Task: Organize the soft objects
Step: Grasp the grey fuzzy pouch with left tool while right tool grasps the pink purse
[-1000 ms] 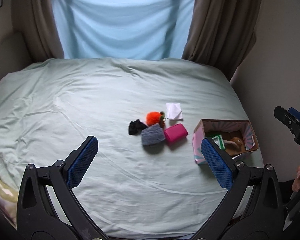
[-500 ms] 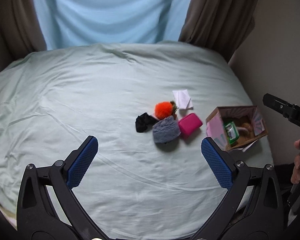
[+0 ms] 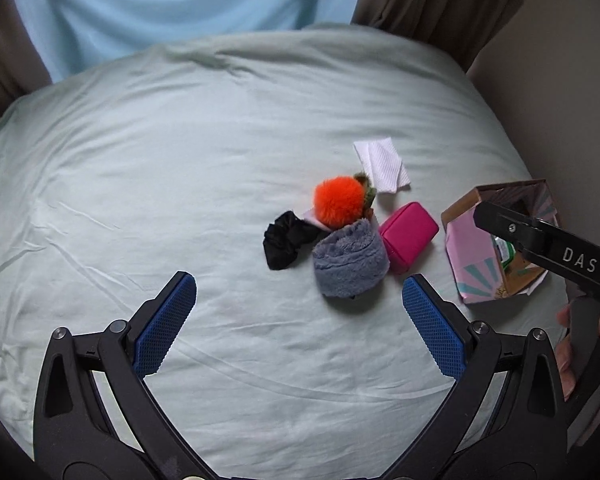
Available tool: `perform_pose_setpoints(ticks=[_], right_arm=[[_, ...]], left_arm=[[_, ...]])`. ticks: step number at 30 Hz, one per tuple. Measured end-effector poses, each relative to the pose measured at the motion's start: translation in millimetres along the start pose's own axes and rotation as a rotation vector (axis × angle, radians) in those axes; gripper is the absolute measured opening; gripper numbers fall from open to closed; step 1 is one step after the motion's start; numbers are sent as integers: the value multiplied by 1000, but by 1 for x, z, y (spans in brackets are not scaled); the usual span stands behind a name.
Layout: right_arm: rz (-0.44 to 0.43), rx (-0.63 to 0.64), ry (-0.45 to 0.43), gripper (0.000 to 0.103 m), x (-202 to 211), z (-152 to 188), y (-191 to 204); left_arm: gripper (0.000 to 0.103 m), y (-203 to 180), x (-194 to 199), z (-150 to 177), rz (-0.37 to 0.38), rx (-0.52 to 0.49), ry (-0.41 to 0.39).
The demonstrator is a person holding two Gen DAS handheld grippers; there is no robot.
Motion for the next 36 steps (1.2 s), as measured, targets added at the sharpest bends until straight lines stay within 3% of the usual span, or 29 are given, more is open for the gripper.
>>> perform_pose_setpoints(ticks=[10, 20, 29, 32, 33, 36], right_arm=[[39, -209, 164, 96, -94, -2, -23], [68, -319, 251, 96, -150, 0, -36], [74, -395, 324, 96, -186, 2, -49], [76, -432, 336, 96, -194, 4, -53], [78, -440, 340, 94, -197, 4, -54], [62, -461, 356, 74, -204, 5, -58]], left_arm=[[102, 1, -98, 4, 92, 127, 178], [102, -13, -178, 8, 159, 299, 300], [102, -20, -216, 17, 140, 366, 351], [92, -21, -225, 16, 159, 399, 360], [87, -22, -227, 16, 163, 400, 364], [79, -28, -229, 15, 146, 375, 368]])
Point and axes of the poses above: each gripper's, at about its wrist camera, not at the fingertips, and x roughly against the way its jaws point, y to its left, z to its underside, the point moved 5 cm from there along -x, roughly the way its jaws point, and after that the axes turned 3 degrees about z, right-handed, at the moved point
